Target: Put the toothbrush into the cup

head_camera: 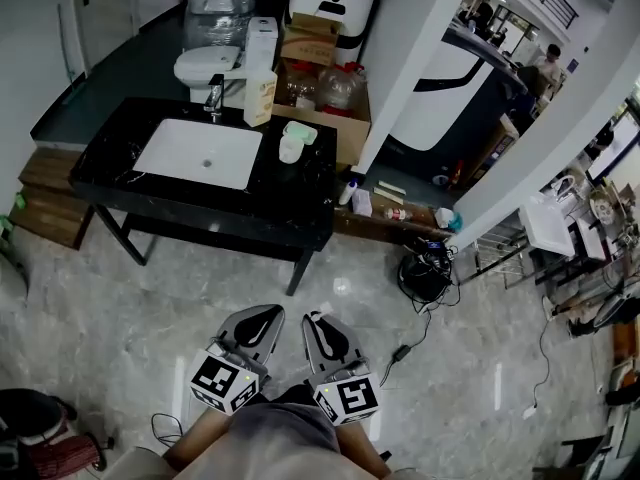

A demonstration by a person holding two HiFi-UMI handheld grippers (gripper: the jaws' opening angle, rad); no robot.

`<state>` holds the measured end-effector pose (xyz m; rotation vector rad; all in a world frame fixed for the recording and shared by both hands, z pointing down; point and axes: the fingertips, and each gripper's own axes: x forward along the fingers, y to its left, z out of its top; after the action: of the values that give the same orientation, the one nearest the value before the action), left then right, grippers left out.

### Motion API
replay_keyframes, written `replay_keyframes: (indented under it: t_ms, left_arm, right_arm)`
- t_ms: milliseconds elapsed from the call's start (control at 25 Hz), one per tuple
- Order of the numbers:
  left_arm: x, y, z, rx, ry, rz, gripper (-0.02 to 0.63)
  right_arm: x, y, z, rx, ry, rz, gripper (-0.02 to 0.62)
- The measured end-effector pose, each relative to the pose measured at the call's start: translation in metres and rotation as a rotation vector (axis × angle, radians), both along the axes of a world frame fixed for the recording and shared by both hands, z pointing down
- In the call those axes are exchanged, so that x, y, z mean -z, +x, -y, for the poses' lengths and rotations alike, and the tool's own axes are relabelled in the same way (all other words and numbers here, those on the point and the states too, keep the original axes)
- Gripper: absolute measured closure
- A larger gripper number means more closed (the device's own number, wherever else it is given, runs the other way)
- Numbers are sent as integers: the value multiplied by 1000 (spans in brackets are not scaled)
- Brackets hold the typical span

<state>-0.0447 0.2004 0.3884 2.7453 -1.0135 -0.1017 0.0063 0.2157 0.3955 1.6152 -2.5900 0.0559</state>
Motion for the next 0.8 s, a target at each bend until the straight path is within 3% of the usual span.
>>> replay_keyframes:
  t_ms: [400,800]
  left_arm:
    - [-8,-9,29,-14,-37,-11,597]
    - [-8,17,88,-13,-35,9,597]
  right_arm:
    - [-7,-10,32,0,-19,15,548]
    - [-9,12,95,25,-16,58,548]
